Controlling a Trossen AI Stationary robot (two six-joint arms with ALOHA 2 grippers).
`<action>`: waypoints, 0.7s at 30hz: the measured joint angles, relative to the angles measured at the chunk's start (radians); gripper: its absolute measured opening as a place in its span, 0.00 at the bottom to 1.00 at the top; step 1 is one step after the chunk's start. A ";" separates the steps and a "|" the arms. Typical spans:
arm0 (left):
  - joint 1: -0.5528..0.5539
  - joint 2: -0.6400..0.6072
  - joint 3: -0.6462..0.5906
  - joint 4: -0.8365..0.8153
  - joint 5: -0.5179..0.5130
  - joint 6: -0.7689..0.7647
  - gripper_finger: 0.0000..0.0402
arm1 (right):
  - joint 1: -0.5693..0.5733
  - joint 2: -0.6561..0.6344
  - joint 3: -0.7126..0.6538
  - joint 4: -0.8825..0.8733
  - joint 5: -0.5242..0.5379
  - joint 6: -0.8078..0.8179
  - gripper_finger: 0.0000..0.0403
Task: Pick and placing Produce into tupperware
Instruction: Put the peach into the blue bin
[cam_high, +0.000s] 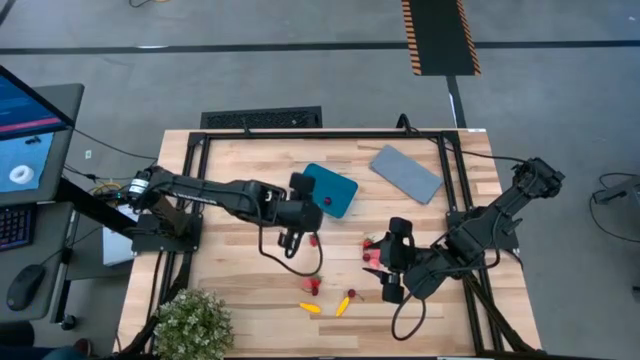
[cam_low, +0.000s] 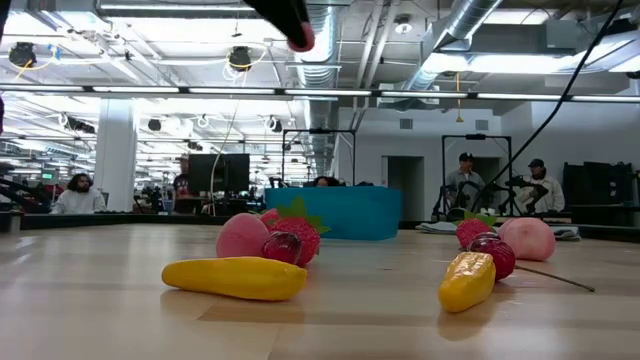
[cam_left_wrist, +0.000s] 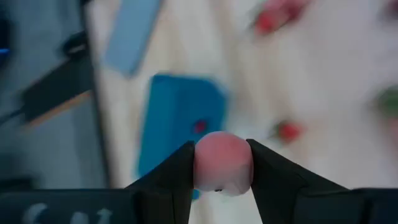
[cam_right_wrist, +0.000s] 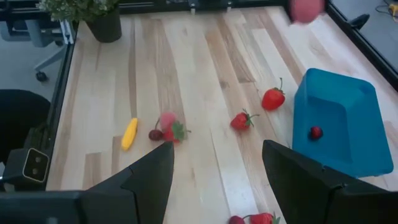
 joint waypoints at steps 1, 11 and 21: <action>0.004 0.000 0.000 -0.004 -0.024 0.012 0.31 | 0.000 0.000 0.000 0.000 0.000 0.000 0.67; 0.121 0.000 0.000 0.053 0.010 -0.004 0.31 | -0.002 0.000 0.000 0.003 0.002 0.001 0.67; 0.341 0.000 -0.001 0.167 0.203 -0.218 0.31 | -0.002 0.000 0.000 0.003 0.003 0.001 0.67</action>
